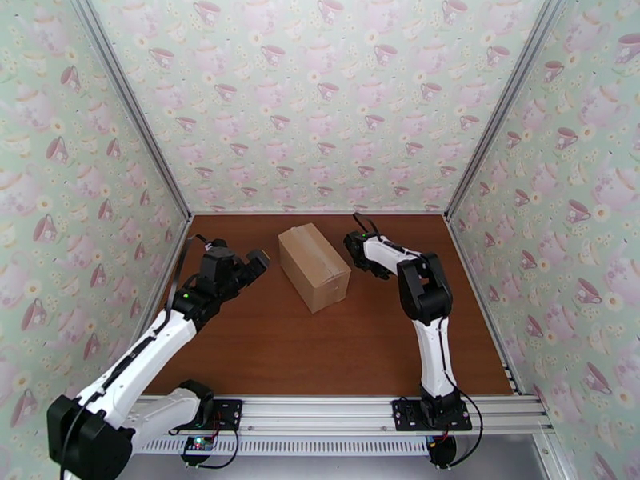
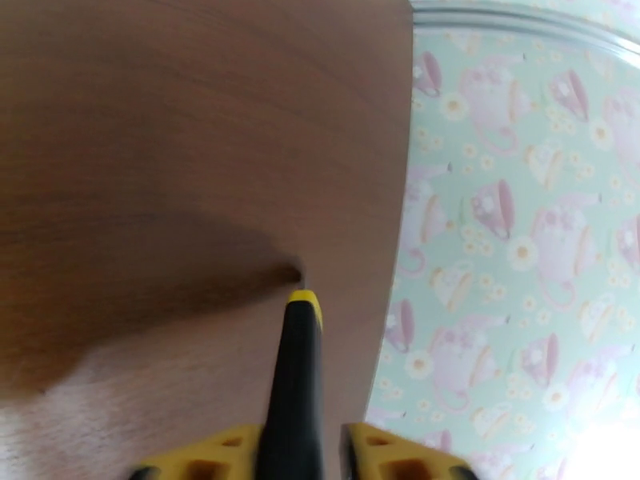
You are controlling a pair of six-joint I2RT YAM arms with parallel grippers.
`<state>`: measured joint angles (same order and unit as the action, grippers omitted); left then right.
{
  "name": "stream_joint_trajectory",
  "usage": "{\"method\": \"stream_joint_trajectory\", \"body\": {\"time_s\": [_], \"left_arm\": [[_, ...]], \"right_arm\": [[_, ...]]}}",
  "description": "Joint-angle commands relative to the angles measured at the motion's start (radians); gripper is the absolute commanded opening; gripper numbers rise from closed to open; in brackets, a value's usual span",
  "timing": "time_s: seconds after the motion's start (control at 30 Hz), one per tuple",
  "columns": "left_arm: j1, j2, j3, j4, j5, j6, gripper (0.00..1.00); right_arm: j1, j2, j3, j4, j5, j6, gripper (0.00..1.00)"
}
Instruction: Unpack the express box
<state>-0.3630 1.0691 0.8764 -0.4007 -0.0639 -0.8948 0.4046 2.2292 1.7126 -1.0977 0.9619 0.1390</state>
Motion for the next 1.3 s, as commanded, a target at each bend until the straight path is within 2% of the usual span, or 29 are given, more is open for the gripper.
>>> {"method": "stream_joint_trajectory", "body": {"time_s": [0.0, 0.13, 0.37, 0.47, 0.6, 0.67, 0.7, 0.8, 0.9, 1.07, 1.27], "left_arm": [[0.009, -0.023, -0.026, 0.016, -0.001, -0.021, 1.00], [0.009, -0.019, -0.021, 0.015, 0.010, -0.018, 1.00], [-0.018, 0.049, 0.012, -0.004, 0.084, -0.001, 1.00], [-0.059, 0.121, 0.053, -0.029, 0.115, 0.017, 1.00], [-0.107, 0.233, 0.114, -0.026, 0.160, 0.032, 1.00], [-0.118, 0.289, 0.168, -0.015, 0.186, 0.030, 1.00], [-0.122, 0.315, 0.180, -0.005, 0.197, 0.024, 1.00], [-0.126, 0.387, 0.207, 0.033, 0.223, -0.002, 1.00], [-0.135, 0.448, 0.254, 0.041, 0.219, -0.012, 1.00], [-0.139, 0.542, 0.332, 0.008, 0.177, -0.010, 1.00], [-0.136, 0.594, 0.338, -0.018, 0.133, -0.043, 1.00]], "right_arm": [[0.000, -0.027, 0.053, 0.001, -0.095, -0.013, 0.50], [0.000, -0.059, 0.100, -0.020, -0.173, -0.015, 0.66], [-0.010, -0.142, 0.213, -0.094, -0.288, 0.000, 0.73], [-0.045, -0.206, 0.245, -0.101, -0.435, 0.037, 0.72], [-0.047, -0.360, 0.147, 0.028, -0.766, 0.048, 0.73], [-0.043, -0.433, 0.073, 0.124, -0.926, 0.061, 0.78], [-0.040, -0.465, 0.035, 0.158, -0.967, 0.078, 0.84], [-0.032, -0.526, -0.028, 0.236, -1.064, 0.110, 0.87], [-0.012, -0.545, -0.039, 0.276, -1.127, 0.104, 0.88], [0.031, -0.488, 0.015, 0.272, -1.154, 0.049, 0.88], [0.084, -0.382, 0.107, 0.229, -1.070, -0.033, 0.89]]}}
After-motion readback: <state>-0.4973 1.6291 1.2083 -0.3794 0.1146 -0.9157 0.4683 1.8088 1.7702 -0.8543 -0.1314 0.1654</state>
